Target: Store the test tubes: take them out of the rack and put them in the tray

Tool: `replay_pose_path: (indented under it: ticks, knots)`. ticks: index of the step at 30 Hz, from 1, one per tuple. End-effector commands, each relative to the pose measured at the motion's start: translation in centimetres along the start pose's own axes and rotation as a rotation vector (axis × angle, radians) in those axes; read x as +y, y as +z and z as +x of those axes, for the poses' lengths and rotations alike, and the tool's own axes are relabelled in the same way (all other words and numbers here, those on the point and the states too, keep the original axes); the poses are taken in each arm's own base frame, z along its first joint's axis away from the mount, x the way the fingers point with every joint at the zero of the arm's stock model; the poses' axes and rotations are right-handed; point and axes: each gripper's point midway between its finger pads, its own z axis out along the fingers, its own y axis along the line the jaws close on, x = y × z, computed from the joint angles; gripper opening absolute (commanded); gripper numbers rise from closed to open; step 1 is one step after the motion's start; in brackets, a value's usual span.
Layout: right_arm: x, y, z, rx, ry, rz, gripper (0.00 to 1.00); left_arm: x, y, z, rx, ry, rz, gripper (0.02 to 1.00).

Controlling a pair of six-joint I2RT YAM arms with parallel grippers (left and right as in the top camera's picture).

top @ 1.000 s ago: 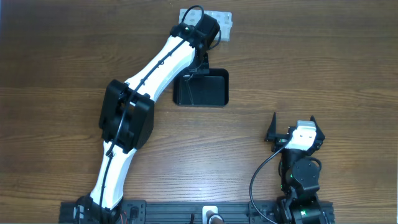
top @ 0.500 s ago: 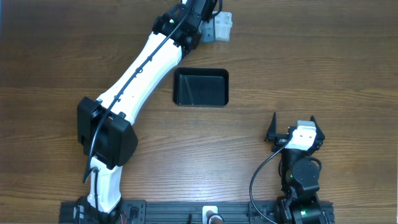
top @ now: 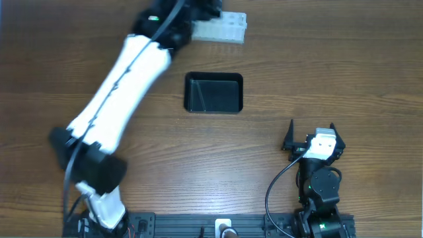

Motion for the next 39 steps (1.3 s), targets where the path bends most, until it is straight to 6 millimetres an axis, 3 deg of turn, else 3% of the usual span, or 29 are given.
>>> replay_pose_path:
  ticks: [1, 4, 8, 11, 16, 21, 27, 39]
  knots:
    - [-0.3, 0.0, 0.1, -0.002, 0.008, 0.018, 0.991, 7.1, -6.1, -4.8, -0.127, -0.031, -0.094, 0.998]
    - [-0.3, 0.0, 0.1, -0.002, 0.008, 0.018, 0.993, 10.4, -8.4, -5.1, -0.173, -0.018, -0.100, 0.998]
    - [-0.3, 0.0, 0.1, -0.002, 0.008, 0.018, 0.993, 14.1, -11.1, -3.9, -0.262, -0.024, -0.083, 1.000]
    - [-0.3, 0.0, 0.1, -0.002, 0.008, 0.018, 0.993, 16.2, -13.0, -1.5, -0.318, -0.038, -0.057, 1.000]
    - [-0.3, 0.0, 0.1, -0.002, 0.008, 0.018, 0.991, 18.4, -15.4, 4.7, -0.389, -0.034, -0.075, 1.000]
    - [-0.3, 0.0, 0.1, -0.002, 0.008, 0.018, 0.993, 20.0, -17.4, 10.8, -0.427, -0.044, -0.115, 1.000]
    - [-0.3, 0.0, 0.1, -0.002, 0.008, 0.018, 0.991, 20.9, -19.0, 15.8, -0.459, -0.031, -0.148, 1.000]
    - [-0.3, 0.0, 0.1, -0.002, 0.008, 0.018, 0.993, 20.7, -19.3, 21.6, -0.517, -0.027, -0.138, 1.000]
